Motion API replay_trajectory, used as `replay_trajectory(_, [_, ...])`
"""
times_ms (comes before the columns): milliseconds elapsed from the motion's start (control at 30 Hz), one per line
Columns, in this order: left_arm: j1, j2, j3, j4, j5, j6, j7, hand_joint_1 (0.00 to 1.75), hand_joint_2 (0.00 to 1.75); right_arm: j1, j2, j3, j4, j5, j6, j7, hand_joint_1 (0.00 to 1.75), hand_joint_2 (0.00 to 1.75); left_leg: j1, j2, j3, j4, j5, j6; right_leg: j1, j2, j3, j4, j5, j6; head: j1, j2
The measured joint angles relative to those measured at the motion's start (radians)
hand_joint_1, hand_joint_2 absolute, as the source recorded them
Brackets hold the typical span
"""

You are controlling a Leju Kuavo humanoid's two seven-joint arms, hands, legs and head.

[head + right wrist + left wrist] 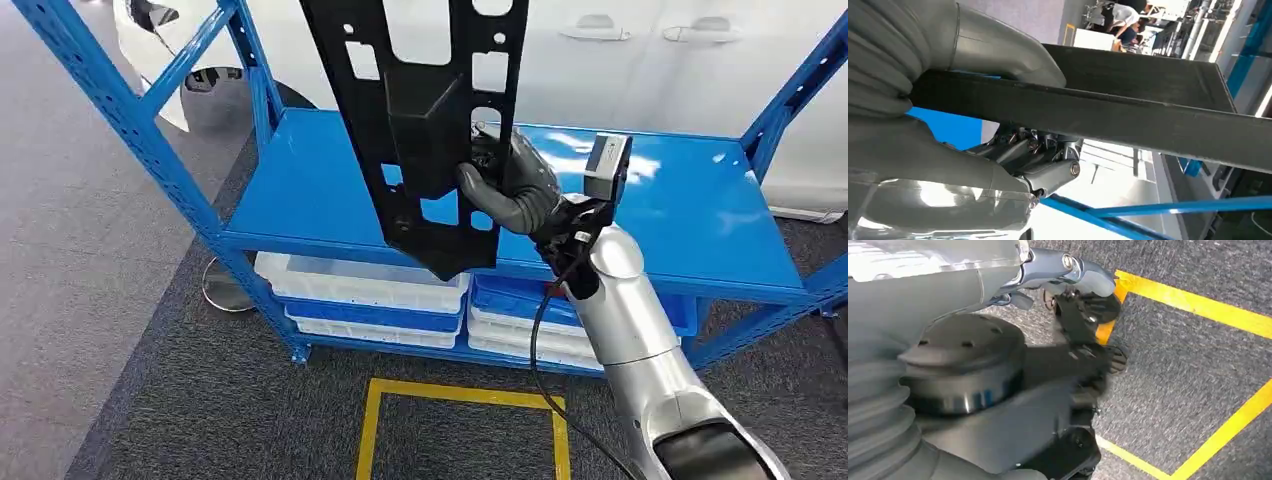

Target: Take the parts from the cabinet and place them on the table.

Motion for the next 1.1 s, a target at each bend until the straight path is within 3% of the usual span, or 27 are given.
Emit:
replay_trajectory(133, [0.003,0.0,0.0,0.0,-0.006,0.001,0.005,0.0,1.75,0.01,-0.002,0.0,-0.008,-0.002,-0.002,0.0,1.75,1.75,-0.009,-0.001,-0.016,-0.002,0.028,0.021,-0.002,0.0,-0.004,-0.01,0.023,0.027,0.0,0.0])
replay_trajectory(167, [0.002,0.0,0.0,0.0,-0.006,0.0,0.006,0.0,1.75,0.01,-0.003,-0.001,-0.01,-0.003,-0.003,0.0,1.75,1.75,0.002,0.004,-0.017,-0.013,0.043,0.028,-0.005,0.0,-0.009,-0.003,0.011,0.031,0.001,0.0])
replay_trajectory(200, [0.001,-0.001,0.0,0.0,-0.006,0.0,0.007,0.0,1.75,0.01,-0.006,-0.001,-0.01,-0.003,-0.003,0.0,1.75,1.75,0.0,0.004,-0.023,-0.016,0.052,0.037,-0.005,0.002,-0.022,0.023,-0.025,0.034,0.001,0.0])
replay_trajectory(233, [-0.001,0.0,0.0,0.0,-0.006,0.0,0.007,0.0,1.75,0.01,-0.007,-0.001,-0.011,-0.004,-0.004,0.0,1.75,1.75,-0.001,0.006,-0.032,-0.016,0.057,0.043,-0.006,0.002,-0.044,0.085,-0.077,0.036,0.003,0.0])
replay_trajectory(300, [-0.001,0.0,0.0,0.0,-0.006,0.0,0.008,0.0,1.75,0.016,-0.01,-0.001,-0.011,-0.004,-0.006,0.0,1.75,1.75,-0.003,0.006,-0.051,-0.014,0.068,0.044,-0.006,0.002,-0.102,0.257,-0.168,0.044,0.002,0.0])
replay_trajectory(333, [0.0,0.0,0.0,0.0,-0.006,0.0,0.008,0.0,1.75,0.021,-0.01,-0.001,-0.011,-0.004,-0.006,0.0,1.75,1.75,-0.003,0.006,-0.06,-0.011,0.074,0.043,-0.006,0.002,-0.116,0.312,-0.184,0.046,0.003,0.0])
replay_trajectory(367, [0.001,0.0,0.0,0.0,-0.006,0.0,0.01,0.0,1.75,0.025,-0.01,-0.001,-0.011,-0.004,-0.006,0.0,1.75,1.75,-0.003,0.006,-0.068,-0.009,0.077,0.042,-0.006,0.002,-0.105,0.313,-0.177,0.046,0.002,0.0])
replay_trajectory(400, [0.001,0.0,0.0,0.0,-0.006,0.0,0.01,0.0,1.75,0.025,-0.01,-0.001,-0.011,-0.002,-0.01,0.0,1.75,1.75,-0.002,0.006,-0.077,-0.004,0.08,0.041,-0.007,0.002,-0.066,0.265,-0.151,0.046,0.003,0.0])
replay_trajectory(433, [0.001,-0.001,0.0,0.0,-0.006,0.0,0.01,0.0,1.75,0.025,-0.011,-0.001,-0.011,0.002,-0.015,-0.002,1.75,1.75,-0.002,0.006,-0.082,0.0,0.082,0.038,-0.007,0.002,-0.017,0.189,-0.121,0.045,0.003,0.0])
replay_trajectory(467, [0.0,-0.001,0.0,0.0,-0.006,0.0,0.01,0.0,1.75,0.023,-0.011,-0.001,-0.012,0.003,-0.02,-0.004,1.75,1.75,-0.002,0.005,-0.088,0.007,0.083,0.036,-0.008,0.001,0.05,0.081,-0.088,0.044,0.003,0.0])
replay_trajectory(500, [0.0,-0.001,0.0,0.0,-0.006,0.0,0.01,0.0,1.75,0.022,-0.011,-0.001,-0.013,0.004,-0.02,-0.006,1.75,1.75,-0.002,0.005,-0.093,0.012,0.084,0.033,-0.009,0.001,0.088,0.007,-0.094,0.04,0.002,0.0])
replay_trajectory(533, [-0.002,-0.001,0.0,0.0,-0.006,0.0,0.01,0.0,1.75,0.022,-0.011,-0.001,-0.013,0.006,-0.02,-0.008,1.75,1.75,-0.006,0.005,-0.101,0.014,0.089,0.024,0.001,0.005,0.09,0.005,-0.084,0.026,0.0,0.0])
replay_trajectory(633, [0.0,-0.001,0.0,0.0,-0.006,0.0,0.011,0.0,1.75,0.023,-0.013,-0.002,-0.015,0.009,-0.02,-0.01,1.75,1.75,-0.004,0.005,-0.103,0.01,0.103,0.006,0.005,0.005,0.08,0.004,-0.078,0.014,0.001,0.0])
replay_trajectory(667, [0.0,0.0,0.0,0.0,-0.006,0.0,0.011,0.0,1.75,0.023,-0.013,-0.002,-0.015,0.011,-0.02,-0.011,1.75,1.75,-0.008,0.003,-0.108,0.013,0.1,0.002,-0.004,0.002,0.078,-0.007,-0.07,0.002,0.003,0.0])
replay_trajectory(700, [0.0,0.0,0.0,0.0,-0.006,0.0,0.011,0.0,1.75,0.022,-0.012,-0.002,-0.015,0.012,-0.02,-0.011,1.75,1.75,-0.003,0.003,-0.114,0.027,0.075,-0.005,-0.005,0.001,0.076,-0.009,-0.063,-0.007,0.0,0.0])
replay_trajectory(733, [0.0,0.0,0.0,0.0,-0.006,-0.001,0.011,0.0,1.75,0.022,-0.012,-0.001,-0.016,0.012,-0.02,-0.011,1.75,1.75,-0.002,0.003,-0.133,0.083,0.027,-0.012,-0.005,-0.001,0.07,-0.009,-0.058,-0.014,0.0,0.0])
replay_trajectory(800, [0.0,0.0,0.0,0.0,-0.007,-0.002,0.011,0.0,1.75,0.024,-0.012,-0.001,-0.018,0.015,-0.02,-0.013,1.75,1.75,0.003,0.003,-0.192,0.249,-0.063,-0.022,-0.002,-0.002,0.056,-0.008,-0.049,-0.018,0.0,0.0])
replay_trajectory(833, [0.0,0.0,0.0,0.0,-0.007,-0.003,0.012,0.0,1.75,0.025,-0.012,-0.001,-0.018,0.017,-0.02,-0.013,1.75,1.75,0.003,0.003,-0.213,0.313,-0.086,-0.024,-0.002,-0.002,0.049,-0.006,-0.044,-0.017,0.0,0.0])
replay_trajectory(867, [0.0,0.0,0.0,0.0,-0.007,-0.003,0.012,0.0,1.75,0.028,-0.012,-0.001,-0.018,0.02,-0.02,-0.013,1.75,1.75,0.004,0.003,-0.212,0.333,-0.085,-0.024,-0.001,-0.002,0.042,-0.005,-0.039,-0.017,0.0,0.0])
replay_trajectory(900, [0.0,0.0,0.0,0.0,-0.007,-0.003,0.012,0.0,1.75,0.031,-0.012,-0.001,-0.018,0.021,-0.02,-0.014,1.75,1.75,0.004,0.003,-0.185,0.299,-0.06,-0.022,-0.001,-0.001,0.037,-0.004,-0.036,-0.016,0.0,0.0])
replay_trajectory(967, [-0.001,0.0,-0.001,0.0,-0.007,-0.003,0.013,0.0,1.75,0.033,-0.013,-0.001,-0.021,0.024,-0.021,-0.014,1.75,1.75,0.004,0.003,-0.083,0.135,0.012,-0.013,0.0,0.0,0.03,-0.001,-0.031,-0.013,-0.001,0.0])
replay_trajectory(1000, [-0.003,0.0,-0.001,0.0,-0.007,-0.003,0.013,0.0,1.75,0.033,-0.013,-0.002,-0.026,0.024,-0.023,-0.015,1.75,1.75,0.002,0.002,-0.026,0.039,0.034,-0.003,0.0,0.001,0.028,0.0,-0.029,-0.01,-0.001,0.0])
replay_trajectory(1033, [-0.005,0.0,-0.001,0.0,-0.007,-0.003,0.013,0.0,1.75,0.032,-0.013,-0.003,-0.029,0.024,-0.024,-0.016,1.75,1.75,-0.004,0.001,-0.002,0.007,0.014,0.003,0.003,0.0,0.024,-0.002,-0.024,-0.003,0.001,0.0])
replay_trajectory(1100, [-0.005,0.0,-0.001,0.0,-0.007,-0.003,0.013,0.0,1.75,0.032,-0.013,-0.003,-0.029,0.024,-0.025,-0.016,1.75,1.75,-0.009,0.0,-0.006,-0.006,0.023,0.007,-0.001,-0.001,0.023,-0.005,-0.014,0.008,-0.001,0.0])
